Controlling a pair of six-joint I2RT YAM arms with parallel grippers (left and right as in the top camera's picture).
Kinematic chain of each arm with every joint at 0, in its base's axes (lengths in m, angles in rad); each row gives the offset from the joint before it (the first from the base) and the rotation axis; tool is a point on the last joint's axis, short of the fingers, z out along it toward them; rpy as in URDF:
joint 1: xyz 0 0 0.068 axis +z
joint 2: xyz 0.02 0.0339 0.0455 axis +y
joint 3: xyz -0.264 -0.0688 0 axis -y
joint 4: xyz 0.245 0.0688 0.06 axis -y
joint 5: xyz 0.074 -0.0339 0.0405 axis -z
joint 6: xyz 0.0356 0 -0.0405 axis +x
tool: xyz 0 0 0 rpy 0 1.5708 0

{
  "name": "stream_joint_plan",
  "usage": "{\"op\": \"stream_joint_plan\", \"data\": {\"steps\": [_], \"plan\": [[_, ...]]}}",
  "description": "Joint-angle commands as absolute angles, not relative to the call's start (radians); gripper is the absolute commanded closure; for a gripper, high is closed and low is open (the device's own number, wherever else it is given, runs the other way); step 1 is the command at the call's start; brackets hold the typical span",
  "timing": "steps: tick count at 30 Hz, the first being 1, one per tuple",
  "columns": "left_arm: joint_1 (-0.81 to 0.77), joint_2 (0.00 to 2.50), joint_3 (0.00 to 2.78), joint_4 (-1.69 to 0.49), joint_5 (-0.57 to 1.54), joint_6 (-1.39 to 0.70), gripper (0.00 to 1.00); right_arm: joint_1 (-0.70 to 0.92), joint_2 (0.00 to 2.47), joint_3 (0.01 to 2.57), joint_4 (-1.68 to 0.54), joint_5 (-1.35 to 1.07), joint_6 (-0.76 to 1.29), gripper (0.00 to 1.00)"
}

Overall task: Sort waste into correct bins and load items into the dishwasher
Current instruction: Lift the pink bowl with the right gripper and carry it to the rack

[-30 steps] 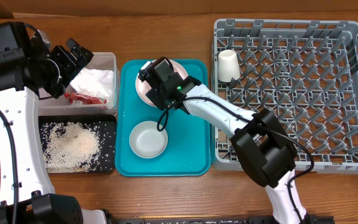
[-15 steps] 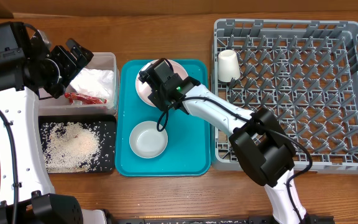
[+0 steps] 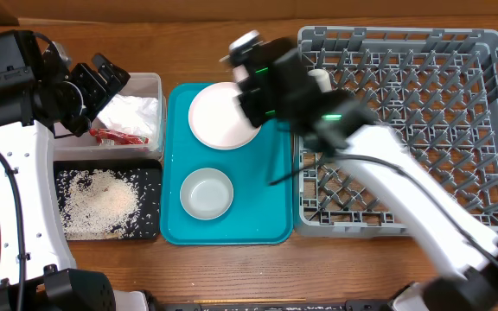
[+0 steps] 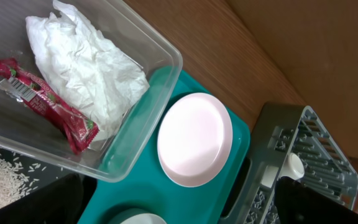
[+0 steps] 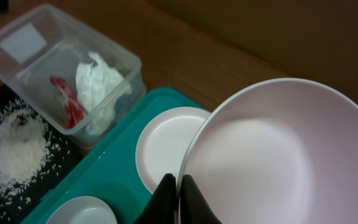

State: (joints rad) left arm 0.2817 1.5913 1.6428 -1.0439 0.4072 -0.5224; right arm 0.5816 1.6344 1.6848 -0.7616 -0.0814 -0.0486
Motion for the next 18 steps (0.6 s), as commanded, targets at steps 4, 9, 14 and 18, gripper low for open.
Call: {"op": "stream_joint_plan", "data": {"steps": [4, 9, 14, 18], "plan": [[0.282, 1.576, 1.66, -1.043, 0.403, -0.532, 0.0, 0.262, 1.607, 1.687, -0.812, -0.636, -0.022, 0.96], [0.282, 1.576, 1.66, -1.043, 0.403, -0.532, 0.0, 0.009, 1.679, 1.66, -0.739, -1.076, -0.022, 0.96], [0.282, 1.576, 1.66, -1.043, 0.403, -0.532, 0.0, -0.133, 1.819, 1.652, -0.617, -1.352, -0.022, 0.96], [0.282, 1.576, 1.66, -1.043, 0.403, -0.532, 0.0, -0.181, 1.944, 1.652, -0.546, -1.436, -0.022, 0.96]]}}
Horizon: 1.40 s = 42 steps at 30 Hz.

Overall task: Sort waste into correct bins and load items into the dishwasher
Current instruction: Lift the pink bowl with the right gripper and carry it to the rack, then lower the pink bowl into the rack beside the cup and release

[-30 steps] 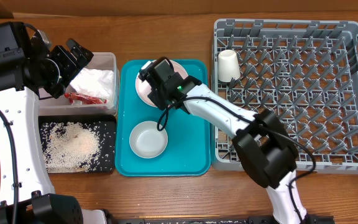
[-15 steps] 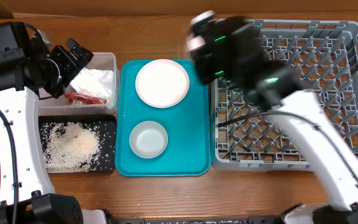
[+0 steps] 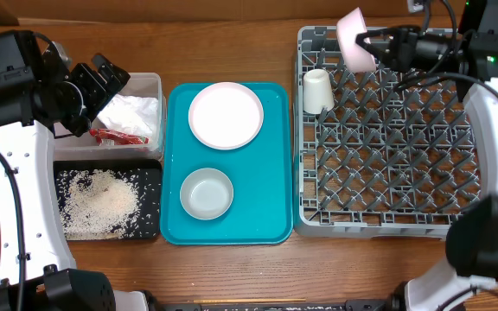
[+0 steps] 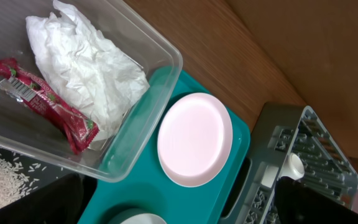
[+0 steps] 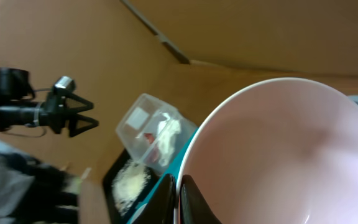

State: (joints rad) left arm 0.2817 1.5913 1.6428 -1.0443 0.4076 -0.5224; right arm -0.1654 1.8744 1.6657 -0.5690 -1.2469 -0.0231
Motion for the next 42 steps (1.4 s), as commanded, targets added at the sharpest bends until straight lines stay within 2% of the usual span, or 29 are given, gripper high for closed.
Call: {"op": "stream_joint_plan", "data": {"steps": [1, 6, 16, 22, 30, 42], "plan": [[0.282, 1.576, 1.66, -1.043, 0.403, -0.532, 0.0, -0.186, 1.978, 1.652, -0.528, -1.457, -0.022, 0.96], [0.282, 1.576, 1.66, -1.043, 0.403, -0.532, 0.0, -0.198, 2.12, 1.652, -0.45, -1.569, -0.021, 0.96], [0.282, 1.576, 1.66, -1.043, 0.403, -0.532, 0.0, -0.191, 2.228, 1.65, -0.459, -1.546, 0.01, 0.96], [0.282, 1.576, 1.66, -1.043, 0.403, -0.532, 0.0, -0.191, 2.23, 1.65, -0.409, -1.435, 0.233, 0.96], [0.282, 1.576, 1.66, -1.043, 0.403, -0.532, 0.0, -0.192, 2.23, 1.65, -0.205, -1.332, 0.7, 0.96], [0.282, 1.576, 1.66, -1.043, 0.403, -0.532, 0.0, -0.192, 2.23, 1.65, -0.126, -1.264, 0.983, 0.96]]}}
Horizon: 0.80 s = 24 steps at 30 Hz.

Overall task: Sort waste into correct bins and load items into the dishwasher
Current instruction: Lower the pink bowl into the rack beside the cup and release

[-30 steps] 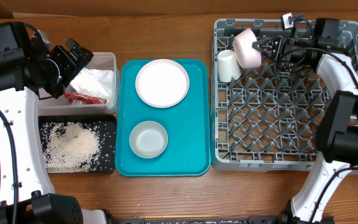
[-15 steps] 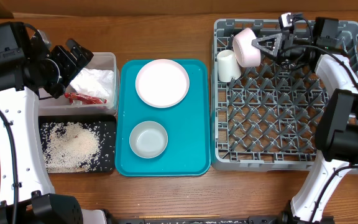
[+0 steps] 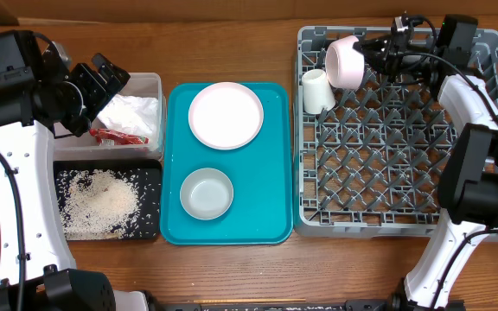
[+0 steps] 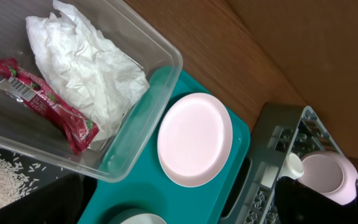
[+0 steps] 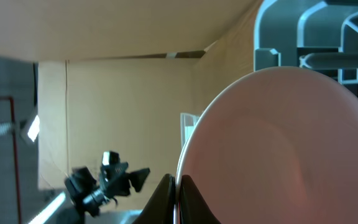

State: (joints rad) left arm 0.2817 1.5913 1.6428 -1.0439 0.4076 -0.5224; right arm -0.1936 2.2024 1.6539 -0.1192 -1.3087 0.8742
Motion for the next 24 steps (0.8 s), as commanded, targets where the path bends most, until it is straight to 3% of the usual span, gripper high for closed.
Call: {"op": "stream_joint_plan", "data": {"steps": [1, 11, 15, 19, 24], "plan": [[0.282, 1.576, 1.66, -1.043, 0.403, -0.532, 0.0, -0.192, 2.23, 1.65, -0.127, -1.262, 0.997, 0.96], [0.282, 1.576, 1.66, -1.043, 0.403, -0.532, 0.0, -0.204, 2.23, 1.65, -0.166, -1.275, 0.934, 0.96], [0.282, 1.576, 1.66, -1.043, 0.403, -0.532, 0.0, -0.221, 2.23, 1.65, -0.171, -1.288, 0.888, 0.91], [0.282, 1.576, 1.66, -1.043, 0.403, -0.532, 0.0, -0.241, 2.23, 1.65, -0.17, -1.287, 0.885, 0.8], [0.282, 1.576, 1.66, -1.043, 0.403, -0.532, 0.0, -0.266, 2.23, 1.65, -0.17, -1.287, 0.863, 0.6]]}}
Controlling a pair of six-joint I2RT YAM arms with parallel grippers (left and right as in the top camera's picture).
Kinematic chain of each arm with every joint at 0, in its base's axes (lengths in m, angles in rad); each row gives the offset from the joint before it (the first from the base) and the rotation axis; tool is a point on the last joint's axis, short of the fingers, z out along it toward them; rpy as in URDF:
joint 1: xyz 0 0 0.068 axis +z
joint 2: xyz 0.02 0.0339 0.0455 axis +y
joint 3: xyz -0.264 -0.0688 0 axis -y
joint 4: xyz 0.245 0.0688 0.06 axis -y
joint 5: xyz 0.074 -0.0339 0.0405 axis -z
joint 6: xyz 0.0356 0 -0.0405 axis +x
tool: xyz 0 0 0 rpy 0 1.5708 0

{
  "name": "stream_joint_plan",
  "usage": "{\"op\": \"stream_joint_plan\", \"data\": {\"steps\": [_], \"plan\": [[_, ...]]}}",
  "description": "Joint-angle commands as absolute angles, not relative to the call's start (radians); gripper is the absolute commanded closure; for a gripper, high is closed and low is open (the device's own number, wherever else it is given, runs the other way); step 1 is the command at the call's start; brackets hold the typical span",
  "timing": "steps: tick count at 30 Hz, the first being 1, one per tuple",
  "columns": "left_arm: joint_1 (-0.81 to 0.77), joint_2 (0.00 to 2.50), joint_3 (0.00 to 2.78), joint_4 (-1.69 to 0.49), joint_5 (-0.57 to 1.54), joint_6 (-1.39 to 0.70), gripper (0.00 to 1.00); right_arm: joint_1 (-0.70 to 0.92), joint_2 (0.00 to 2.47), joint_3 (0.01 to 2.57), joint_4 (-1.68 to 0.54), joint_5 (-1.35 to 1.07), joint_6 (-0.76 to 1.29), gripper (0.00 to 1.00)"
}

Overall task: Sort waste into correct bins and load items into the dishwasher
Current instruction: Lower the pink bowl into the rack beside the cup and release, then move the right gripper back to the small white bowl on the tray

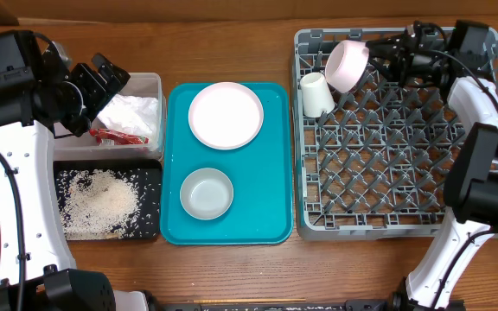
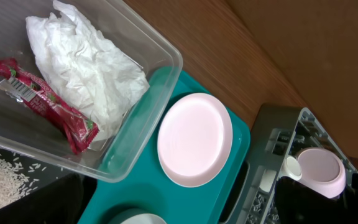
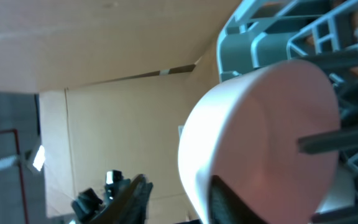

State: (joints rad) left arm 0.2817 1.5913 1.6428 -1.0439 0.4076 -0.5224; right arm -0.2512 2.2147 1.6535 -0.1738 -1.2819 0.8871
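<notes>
A pink bowl [image 1: 347, 64] leans tilted on the tines at the back left of the grey dishwasher rack [image 1: 491, 130], beside a white cup [image 1: 316, 93]. My right gripper [image 1: 386, 53] is at the bowl with its jaws open; in the right wrist view its fingers [image 3: 135, 194] stand apart on either side of the bowl's rim [image 3: 194, 149]. On the teal tray [image 1: 271, 203] lie a pink plate [image 1: 225, 115] and a small grey bowl [image 1: 207, 193]. My left gripper [image 1: 102, 79] hangs open over the clear bin [image 1: 150, 82], holding nothing.
The clear bin holds a crumpled white tissue [image 2: 86, 62] and a red wrapper [image 2: 45, 102]. A black tray [image 1: 106, 203] with spilled rice sits in front of it. Cardboard walls stand behind the table.
My right gripper has opened and let go of the pink bowl, which now rests more tilted on the rack tines. The rack has shifted slightly. The left arm has not moved.
My right gripper held the pink bowl by its rim above the tray. It then held it over the rack's back edge, then low beside the white cup. Now the bowl rests in the rack, released. The left arm stayed over the clear bin throughout.
</notes>
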Motion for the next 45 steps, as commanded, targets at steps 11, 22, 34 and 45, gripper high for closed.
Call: {"op": "stream_joint_plan", "data": {"steps": [11, 22, 34, 45], "plan": [[0.282, 1.576, 1.66, -1.043, 0.403, -0.532, 0.0, -0.325, 2.214, 1.65, -0.173, -1.3, 0.853, 0.28], [0.282, 1.576, 1.66, -1.043, 0.403, -0.532, 0.0, -0.334, 2.068, 1.65, -0.492, -1.011, 0.498, 0.0], [0.282, 1.576, 1.66, -1.043, 0.403, -0.532, 0.0, 0.047, 1.715, 1.65, -0.735, -0.384, 0.165, 0.0], [0.282, 1.576, 1.66, -1.043, 0.403, -0.532, 0.0, 0.609, 1.758, 1.649, -0.826, -0.197, 0.156, 0.0]]}}
